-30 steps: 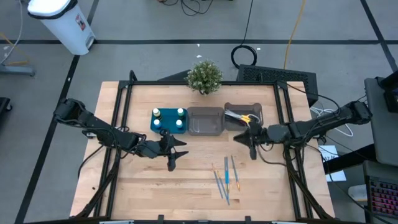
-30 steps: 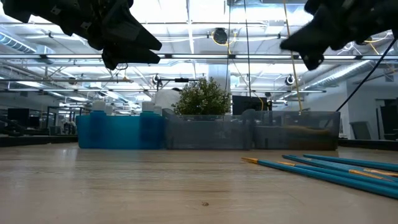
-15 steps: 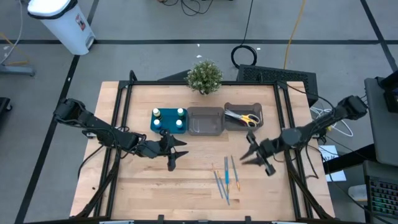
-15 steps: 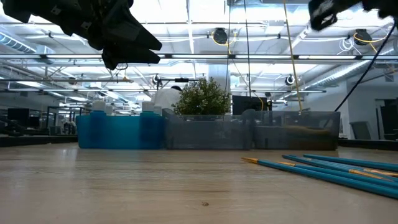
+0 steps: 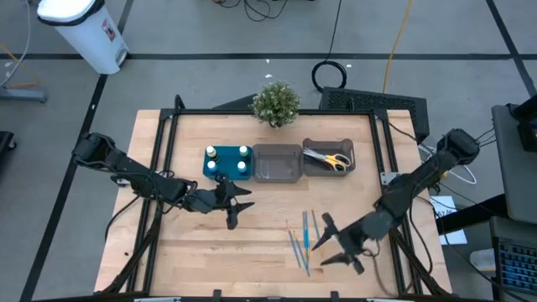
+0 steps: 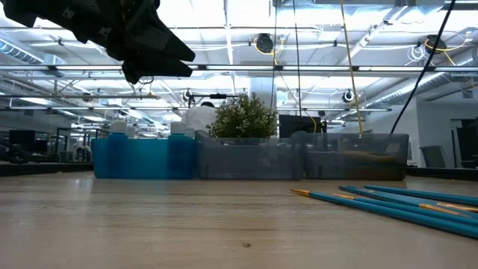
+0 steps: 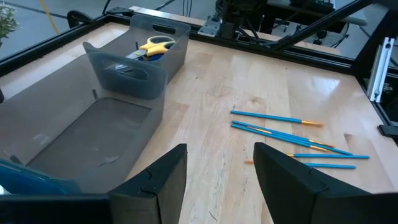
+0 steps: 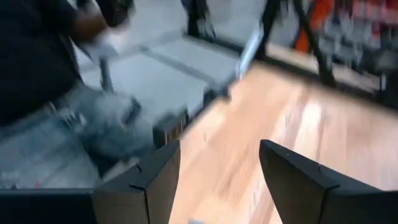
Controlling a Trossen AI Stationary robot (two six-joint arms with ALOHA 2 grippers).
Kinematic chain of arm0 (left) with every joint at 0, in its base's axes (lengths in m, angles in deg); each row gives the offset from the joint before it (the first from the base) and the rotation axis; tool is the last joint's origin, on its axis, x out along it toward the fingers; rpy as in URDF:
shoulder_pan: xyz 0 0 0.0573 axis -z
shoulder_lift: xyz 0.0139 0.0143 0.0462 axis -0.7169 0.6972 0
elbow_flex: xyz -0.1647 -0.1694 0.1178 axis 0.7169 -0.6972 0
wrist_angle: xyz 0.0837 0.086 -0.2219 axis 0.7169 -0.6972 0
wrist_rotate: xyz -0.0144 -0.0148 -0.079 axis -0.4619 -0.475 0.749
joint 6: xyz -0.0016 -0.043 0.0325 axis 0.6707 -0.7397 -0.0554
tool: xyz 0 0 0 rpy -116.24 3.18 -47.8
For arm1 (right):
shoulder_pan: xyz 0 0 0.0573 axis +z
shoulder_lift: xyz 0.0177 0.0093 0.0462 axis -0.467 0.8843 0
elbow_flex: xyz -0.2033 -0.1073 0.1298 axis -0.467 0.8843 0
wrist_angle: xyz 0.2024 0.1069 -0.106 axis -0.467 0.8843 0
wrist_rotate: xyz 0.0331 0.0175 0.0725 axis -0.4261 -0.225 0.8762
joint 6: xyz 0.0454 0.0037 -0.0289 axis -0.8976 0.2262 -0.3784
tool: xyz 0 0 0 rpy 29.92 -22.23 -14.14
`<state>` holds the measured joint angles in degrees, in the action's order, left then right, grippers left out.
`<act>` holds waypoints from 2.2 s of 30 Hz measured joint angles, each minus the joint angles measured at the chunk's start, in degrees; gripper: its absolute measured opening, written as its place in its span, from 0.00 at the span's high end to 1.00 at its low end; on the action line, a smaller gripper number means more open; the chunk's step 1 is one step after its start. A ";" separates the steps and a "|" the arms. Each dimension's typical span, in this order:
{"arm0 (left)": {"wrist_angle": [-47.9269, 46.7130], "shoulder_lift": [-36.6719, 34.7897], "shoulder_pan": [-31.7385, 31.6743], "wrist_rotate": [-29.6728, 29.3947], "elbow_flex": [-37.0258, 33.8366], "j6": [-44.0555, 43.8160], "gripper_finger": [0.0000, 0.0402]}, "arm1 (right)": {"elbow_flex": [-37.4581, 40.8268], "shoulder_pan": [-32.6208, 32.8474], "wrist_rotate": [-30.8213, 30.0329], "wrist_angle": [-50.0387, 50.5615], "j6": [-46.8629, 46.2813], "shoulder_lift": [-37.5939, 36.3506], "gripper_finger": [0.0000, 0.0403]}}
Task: Pick & Place Paint Supplies
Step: Put the paint brush into the left black bin
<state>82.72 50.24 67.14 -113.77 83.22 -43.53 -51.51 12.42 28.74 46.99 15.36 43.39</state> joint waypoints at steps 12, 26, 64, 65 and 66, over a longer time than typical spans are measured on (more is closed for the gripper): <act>0.00 0.00 0.00 0.04 0.00 -0.42 0.52 | -3.44 2.22 -5.02 15.47 -26.27 16.15 0.53; -0.01 0.00 0.00 0.08 0.00 -0.83 0.52 | -3.55 1.74 1.84 26.00 -40.99 21.59 0.65; -0.17 0.00 0.02 0.15 0.00 -2.10 0.52 | -0.87 4.97 -5.44 58.87 -66.81 11.90 0.77; -0.17 0.00 0.01 0.15 0.00 -2.07 0.52 | -0.80 4.97 -5.38 59.22 -66.70 11.68 0.77; -0.17 0.00 0.01 0.15 0.01 -2.10 0.52 | -0.79 4.97 -5.28 59.70 -66.55 11.39 0.77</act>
<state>82.55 50.24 67.15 -113.63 83.22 -45.63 -52.30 17.40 23.46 106.69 -51.18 54.78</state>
